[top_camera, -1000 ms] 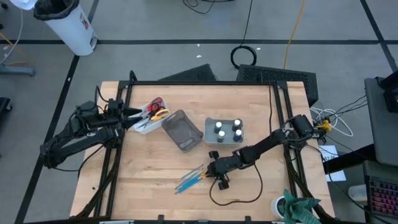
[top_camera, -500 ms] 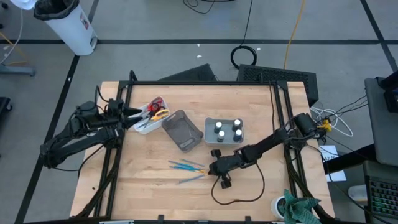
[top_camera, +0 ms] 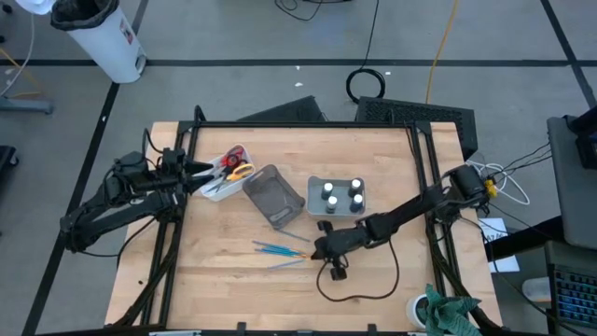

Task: Pick & Place Paint Supplies
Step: Put the blue paintbrush into the black bin

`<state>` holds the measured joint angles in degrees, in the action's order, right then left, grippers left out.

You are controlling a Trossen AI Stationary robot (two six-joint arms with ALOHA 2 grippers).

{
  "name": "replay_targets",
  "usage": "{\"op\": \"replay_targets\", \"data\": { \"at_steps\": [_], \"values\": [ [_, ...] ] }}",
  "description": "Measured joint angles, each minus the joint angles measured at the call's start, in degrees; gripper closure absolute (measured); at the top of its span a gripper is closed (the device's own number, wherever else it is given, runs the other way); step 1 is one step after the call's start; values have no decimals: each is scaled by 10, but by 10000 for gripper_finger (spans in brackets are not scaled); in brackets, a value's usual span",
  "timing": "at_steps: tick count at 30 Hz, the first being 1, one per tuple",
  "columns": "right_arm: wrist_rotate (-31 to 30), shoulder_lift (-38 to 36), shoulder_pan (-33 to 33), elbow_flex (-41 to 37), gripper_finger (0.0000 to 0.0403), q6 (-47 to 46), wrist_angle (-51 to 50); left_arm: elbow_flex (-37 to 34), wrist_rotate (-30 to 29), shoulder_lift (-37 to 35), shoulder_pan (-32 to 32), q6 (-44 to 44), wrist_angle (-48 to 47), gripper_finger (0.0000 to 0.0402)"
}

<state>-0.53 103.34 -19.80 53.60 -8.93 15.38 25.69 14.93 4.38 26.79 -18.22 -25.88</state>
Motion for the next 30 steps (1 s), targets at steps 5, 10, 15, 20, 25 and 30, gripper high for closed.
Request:
{"op": "replay_targets", "data": {
  "at_steps": [5,10,15,20,25,30],
  "values": [
    [53,-7,7,0,403,-7,154,0,0,0,0,0,0,188],
    [32,9,34,56,403,-8,203,0,0,0,0,0,0,188],
    [-135,8,78,183,403,-76,-45,0,0,0,0,0,0,188],
    [-259,10,120,224,403,-152,-206,0,0,0,0,0,0,188],
    [-188,9,138,213,403,-176,-206,0,0,0,0,0,0,188],
    [-189,10,145,195,403,-175,-200,0,0,0,0,0,0,188]
  ]
}}
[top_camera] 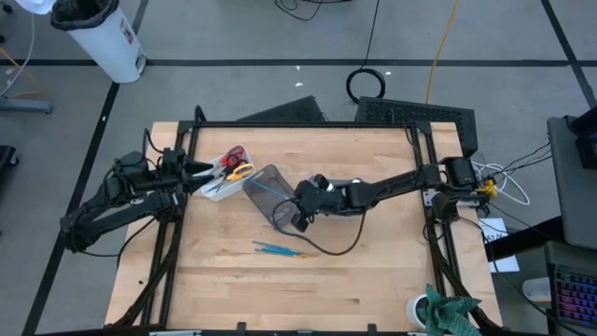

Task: Pick & Place Paint Supplies
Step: Put the blue paintbrush into the black bin

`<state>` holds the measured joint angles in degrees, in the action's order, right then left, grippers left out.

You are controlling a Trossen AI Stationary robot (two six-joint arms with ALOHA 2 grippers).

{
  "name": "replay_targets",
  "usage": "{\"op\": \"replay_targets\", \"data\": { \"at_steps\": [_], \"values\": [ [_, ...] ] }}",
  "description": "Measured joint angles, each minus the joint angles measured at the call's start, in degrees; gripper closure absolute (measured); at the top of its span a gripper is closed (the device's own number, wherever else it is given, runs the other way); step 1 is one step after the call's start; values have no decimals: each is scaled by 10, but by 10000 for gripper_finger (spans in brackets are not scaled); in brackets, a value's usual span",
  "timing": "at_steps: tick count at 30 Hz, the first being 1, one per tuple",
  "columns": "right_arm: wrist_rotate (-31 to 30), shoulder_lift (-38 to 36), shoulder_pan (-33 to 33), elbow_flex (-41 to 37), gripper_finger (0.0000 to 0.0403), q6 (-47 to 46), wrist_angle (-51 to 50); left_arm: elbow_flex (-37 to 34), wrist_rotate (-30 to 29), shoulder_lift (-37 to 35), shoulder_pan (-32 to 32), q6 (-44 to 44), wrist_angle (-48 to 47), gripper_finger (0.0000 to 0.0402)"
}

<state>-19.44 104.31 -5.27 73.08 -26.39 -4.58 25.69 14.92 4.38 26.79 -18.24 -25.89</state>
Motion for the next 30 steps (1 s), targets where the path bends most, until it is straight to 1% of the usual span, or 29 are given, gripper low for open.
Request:
{"op": "replay_targets", "data": {
  "at_steps": [6,9,12,17,19,23,27,28,30],
  "values": [
    [1,0,0,-9,402,0,0,0,0,0,0,0,0,188],
    [1,0,0,-15,394,-5,0,0,0,0,0,0,0,188],
    [1,0,0,-16,376,-7,3,0,0,0,0,0,0,188],
    [0,0,0,-16,322,-3,42,0,0,0,0,0,0,188],
    [0,0,0,-16,298,24,65,0,0,0,0,0,0,188],
    [3,-1,-17,-16,253,111,125,0,0,0,0,0,0,188],
    [64,-5,-53,-15,220,203,193,0,0,0,0,0,0,188],
    [75,-5,-63,-15,215,211,199,0,0,0,0,0,0,188],
    [76,1,-83,-15,208,214,195,0,0,0,0,0,0,188]
  ]
}}
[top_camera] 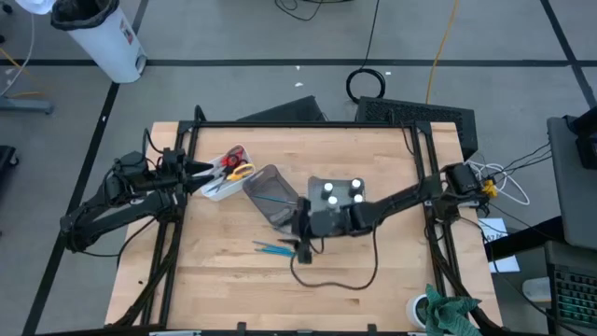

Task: Pick & Place Paint Supplies
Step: Put the blue paintbrush into the black bin

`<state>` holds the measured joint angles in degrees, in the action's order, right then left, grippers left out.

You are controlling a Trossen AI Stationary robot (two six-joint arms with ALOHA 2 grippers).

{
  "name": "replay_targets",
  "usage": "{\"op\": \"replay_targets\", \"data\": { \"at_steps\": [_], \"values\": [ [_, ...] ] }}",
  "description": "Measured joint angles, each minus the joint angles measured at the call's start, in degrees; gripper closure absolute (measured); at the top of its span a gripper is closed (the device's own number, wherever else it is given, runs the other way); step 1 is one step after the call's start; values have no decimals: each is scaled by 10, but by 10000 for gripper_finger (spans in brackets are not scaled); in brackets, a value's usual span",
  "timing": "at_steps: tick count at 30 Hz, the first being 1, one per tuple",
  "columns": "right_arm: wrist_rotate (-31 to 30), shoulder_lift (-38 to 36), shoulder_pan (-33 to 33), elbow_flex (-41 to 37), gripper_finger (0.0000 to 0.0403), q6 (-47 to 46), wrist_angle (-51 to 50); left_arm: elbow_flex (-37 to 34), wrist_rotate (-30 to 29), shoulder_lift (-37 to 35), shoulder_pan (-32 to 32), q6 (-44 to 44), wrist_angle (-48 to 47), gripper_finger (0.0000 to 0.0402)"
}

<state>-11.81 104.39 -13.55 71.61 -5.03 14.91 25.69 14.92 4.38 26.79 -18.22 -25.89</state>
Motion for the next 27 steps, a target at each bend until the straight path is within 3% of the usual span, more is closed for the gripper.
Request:
{"op": "replay_targets", "data": {
  "at_steps": [10,20,27],
  "values": [
    [-2,74,-57,-1,219,-33,-55,0,0,0,0,0,0,188],
    [-23,103,-21,-1,251,-118,-149,0,0,0,0,0,0,188],
    [-16,102,-10,0,267,-123,-184,0,0,0,0,0,0,188]
  ]
}}
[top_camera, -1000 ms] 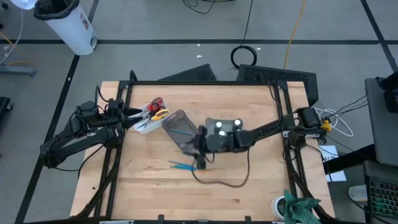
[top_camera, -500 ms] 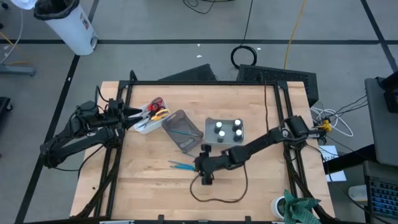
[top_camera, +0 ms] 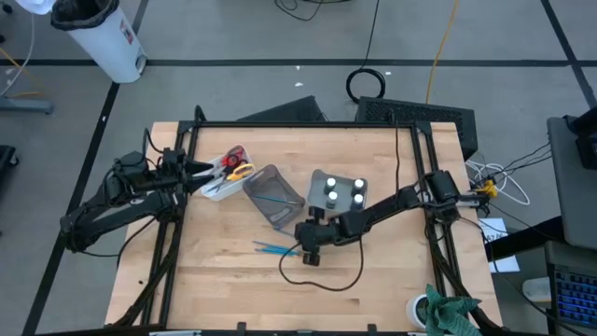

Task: Pick & Place Paint Supplies
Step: Put the blue paintbrush into the black bin

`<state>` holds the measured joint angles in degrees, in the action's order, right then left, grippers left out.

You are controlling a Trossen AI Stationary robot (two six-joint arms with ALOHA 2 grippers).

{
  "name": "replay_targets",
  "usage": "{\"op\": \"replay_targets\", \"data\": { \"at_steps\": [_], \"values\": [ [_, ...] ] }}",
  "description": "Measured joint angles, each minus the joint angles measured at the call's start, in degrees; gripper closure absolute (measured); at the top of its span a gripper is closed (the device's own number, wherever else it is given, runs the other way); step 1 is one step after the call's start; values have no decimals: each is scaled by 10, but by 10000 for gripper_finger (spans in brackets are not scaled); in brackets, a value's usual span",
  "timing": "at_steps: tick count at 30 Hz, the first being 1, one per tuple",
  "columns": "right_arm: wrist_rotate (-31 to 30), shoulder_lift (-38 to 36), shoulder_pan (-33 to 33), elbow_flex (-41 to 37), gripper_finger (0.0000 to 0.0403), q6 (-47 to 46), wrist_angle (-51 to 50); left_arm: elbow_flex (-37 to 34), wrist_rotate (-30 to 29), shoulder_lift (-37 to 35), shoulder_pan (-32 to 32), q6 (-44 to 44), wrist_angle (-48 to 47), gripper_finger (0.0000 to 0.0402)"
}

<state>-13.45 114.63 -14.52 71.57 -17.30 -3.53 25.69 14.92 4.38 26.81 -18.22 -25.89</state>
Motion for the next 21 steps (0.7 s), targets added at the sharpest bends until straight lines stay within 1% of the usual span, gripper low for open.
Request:
{"op": "replay_targets", "data": {
  "at_steps": [11,13,17,21],
  "values": [
    [3,6,-1,1,293,-1,-32,0,0,0,0,0,0,188],
    [14,6,-1,1,299,-1,-35,0,0,0,0,0,0,188],
    [16,6,-1,1,320,-3,-46,0,0,0,0,0,0,188],
    [18,6,-1,1,354,-2,-47,0,0,0,0,0,0,188]
  ]
}}
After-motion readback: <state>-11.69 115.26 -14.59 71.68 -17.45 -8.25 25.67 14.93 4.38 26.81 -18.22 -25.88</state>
